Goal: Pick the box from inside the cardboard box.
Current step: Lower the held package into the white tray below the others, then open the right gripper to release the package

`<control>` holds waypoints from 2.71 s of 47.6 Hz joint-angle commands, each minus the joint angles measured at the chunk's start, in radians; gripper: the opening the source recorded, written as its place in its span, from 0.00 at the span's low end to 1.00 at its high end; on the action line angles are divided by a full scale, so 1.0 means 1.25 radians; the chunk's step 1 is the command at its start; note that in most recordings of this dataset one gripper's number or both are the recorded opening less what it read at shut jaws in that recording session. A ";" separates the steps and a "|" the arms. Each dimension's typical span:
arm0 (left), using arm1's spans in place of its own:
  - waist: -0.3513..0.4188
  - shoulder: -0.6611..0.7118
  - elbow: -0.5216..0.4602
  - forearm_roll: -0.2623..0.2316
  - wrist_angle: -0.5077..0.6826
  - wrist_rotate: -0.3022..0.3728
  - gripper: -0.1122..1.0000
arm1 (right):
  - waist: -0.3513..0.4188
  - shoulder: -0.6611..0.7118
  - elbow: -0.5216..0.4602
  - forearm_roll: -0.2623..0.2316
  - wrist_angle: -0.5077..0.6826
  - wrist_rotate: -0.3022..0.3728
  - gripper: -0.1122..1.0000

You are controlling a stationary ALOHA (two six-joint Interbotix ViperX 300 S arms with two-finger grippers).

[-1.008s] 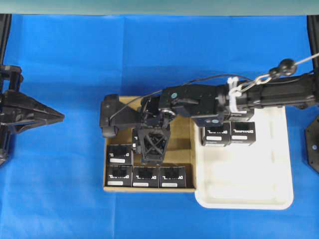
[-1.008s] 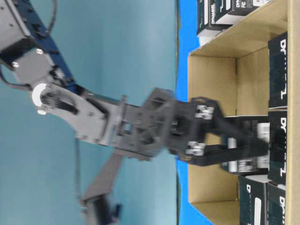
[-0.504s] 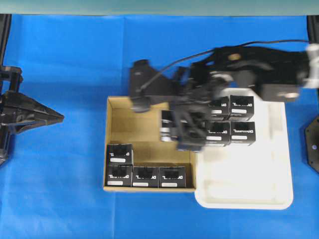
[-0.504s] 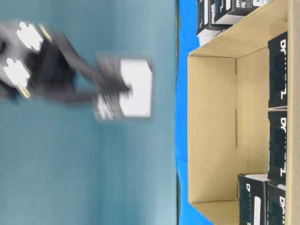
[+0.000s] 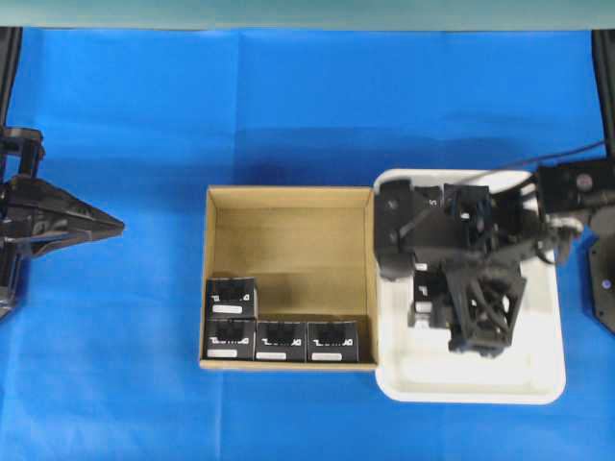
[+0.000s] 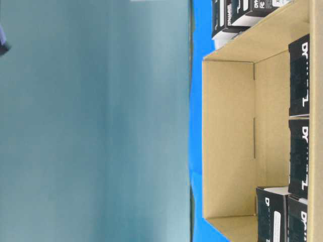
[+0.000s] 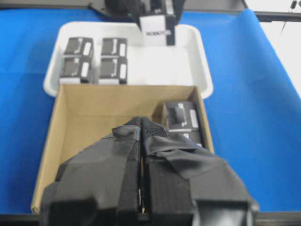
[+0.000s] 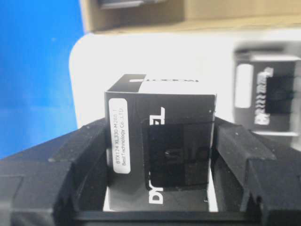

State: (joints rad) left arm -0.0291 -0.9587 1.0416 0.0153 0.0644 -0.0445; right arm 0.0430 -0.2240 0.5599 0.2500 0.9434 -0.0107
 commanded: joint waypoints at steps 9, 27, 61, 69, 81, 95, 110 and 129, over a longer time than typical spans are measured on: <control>0.001 0.005 -0.021 0.001 -0.004 -0.006 0.08 | 0.032 0.028 0.123 0.000 -0.189 -0.006 0.66; 0.000 0.004 -0.021 0.001 -0.011 -0.013 0.08 | 0.031 0.120 0.150 -0.001 -0.313 -0.049 0.66; 0.000 0.005 -0.022 0.001 -0.011 -0.012 0.08 | 0.029 0.153 0.155 -0.001 -0.345 -0.049 0.66; 0.000 0.005 -0.022 0.001 -0.011 -0.012 0.08 | 0.029 0.153 0.152 -0.001 -0.358 -0.049 0.85; 0.000 0.005 -0.022 0.001 -0.011 -0.011 0.08 | 0.029 0.152 0.145 -0.001 -0.378 -0.050 0.93; 0.000 0.005 -0.021 0.001 -0.011 -0.011 0.08 | 0.031 0.131 0.131 -0.001 -0.362 -0.048 0.93; 0.000 0.005 -0.021 0.001 -0.007 -0.012 0.08 | 0.011 0.037 0.092 -0.001 -0.346 -0.047 0.93; 0.000 0.005 -0.021 0.001 -0.006 -0.012 0.08 | -0.016 -0.069 0.092 -0.001 -0.368 -0.054 0.93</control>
State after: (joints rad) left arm -0.0307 -0.9587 1.0416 0.0138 0.0614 -0.0598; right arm 0.0245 -0.2899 0.6811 0.2485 0.5001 -0.0752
